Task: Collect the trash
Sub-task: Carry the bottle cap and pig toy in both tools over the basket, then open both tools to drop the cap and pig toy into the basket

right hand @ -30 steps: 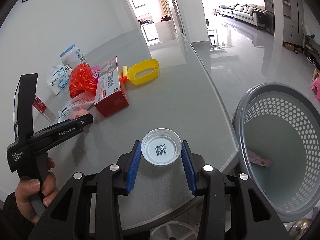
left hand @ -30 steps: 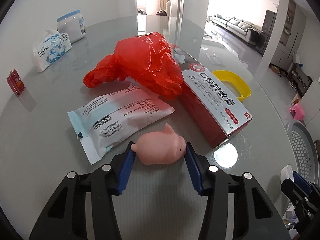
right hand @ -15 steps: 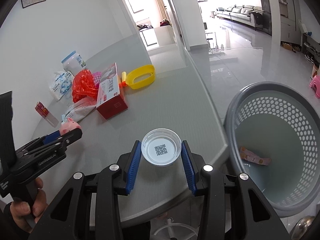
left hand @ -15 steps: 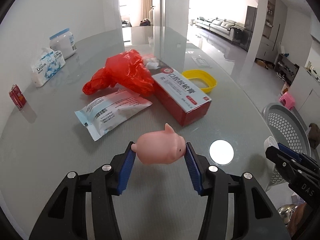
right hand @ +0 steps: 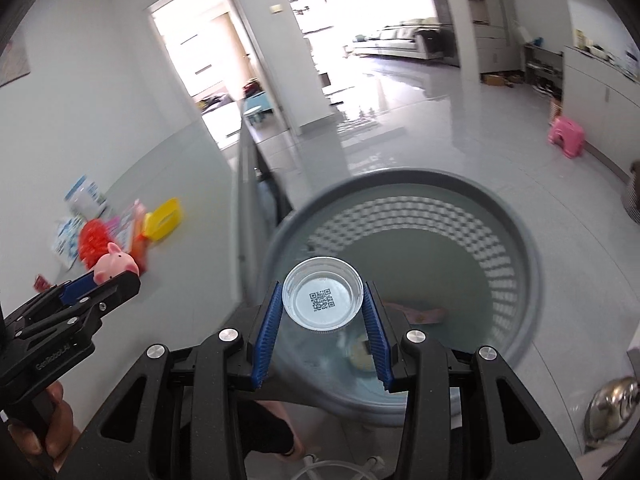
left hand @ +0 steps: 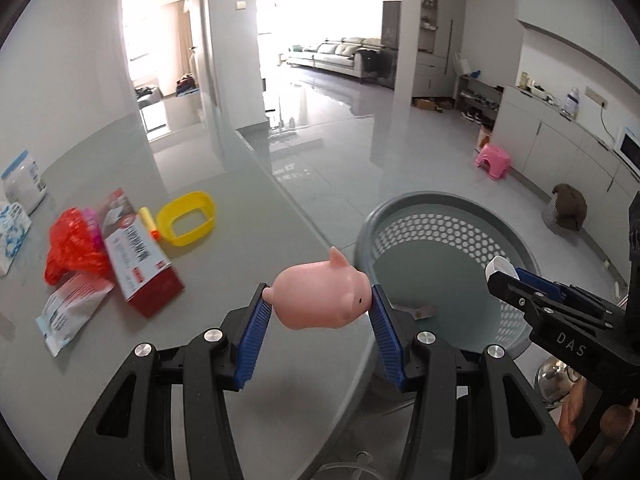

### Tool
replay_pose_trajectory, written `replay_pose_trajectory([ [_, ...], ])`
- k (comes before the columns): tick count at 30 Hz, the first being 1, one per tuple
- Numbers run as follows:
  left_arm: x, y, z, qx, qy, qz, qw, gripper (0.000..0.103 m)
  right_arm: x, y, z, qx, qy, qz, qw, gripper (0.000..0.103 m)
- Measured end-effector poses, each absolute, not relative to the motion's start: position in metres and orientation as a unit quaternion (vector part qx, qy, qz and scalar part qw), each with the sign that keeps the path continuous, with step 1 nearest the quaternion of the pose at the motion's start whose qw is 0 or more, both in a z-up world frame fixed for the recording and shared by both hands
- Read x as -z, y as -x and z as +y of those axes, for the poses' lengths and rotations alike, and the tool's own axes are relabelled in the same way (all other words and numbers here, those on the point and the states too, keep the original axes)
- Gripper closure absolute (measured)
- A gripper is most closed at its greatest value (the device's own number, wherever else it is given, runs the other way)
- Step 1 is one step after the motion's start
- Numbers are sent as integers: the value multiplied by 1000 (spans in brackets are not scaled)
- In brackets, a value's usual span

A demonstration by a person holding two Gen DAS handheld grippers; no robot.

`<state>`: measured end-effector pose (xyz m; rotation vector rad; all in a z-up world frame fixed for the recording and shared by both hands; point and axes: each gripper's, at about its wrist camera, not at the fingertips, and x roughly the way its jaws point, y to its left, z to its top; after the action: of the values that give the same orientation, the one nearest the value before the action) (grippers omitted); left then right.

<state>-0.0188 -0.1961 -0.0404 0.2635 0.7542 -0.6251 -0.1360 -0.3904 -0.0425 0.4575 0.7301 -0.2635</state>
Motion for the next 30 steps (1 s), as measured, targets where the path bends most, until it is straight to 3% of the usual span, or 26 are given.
replay_pose_trajectory([
  [10, 66, 12, -274, 358, -151, 387, 836, 54, 63, 151, -432, 159, -243, 358, 887, 64],
  [24, 95, -2, -301, 355, -170, 422, 817, 51, 83, 150, -453, 157, -262, 367, 879, 64],
  [25, 95, -2, -301, 355, -170, 422, 817, 48, 82, 149, -452, 156, -263, 366, 879, 62],
  [28, 94, -1, -300, 352, -168, 417, 821, 40, 82, 152, -456, 158, -266, 358, 881, 46],
  [30, 95, 1, -302, 352, -167, 416, 822, 40, 79, 154, -456, 159, -266, 353, 883, 46],
])
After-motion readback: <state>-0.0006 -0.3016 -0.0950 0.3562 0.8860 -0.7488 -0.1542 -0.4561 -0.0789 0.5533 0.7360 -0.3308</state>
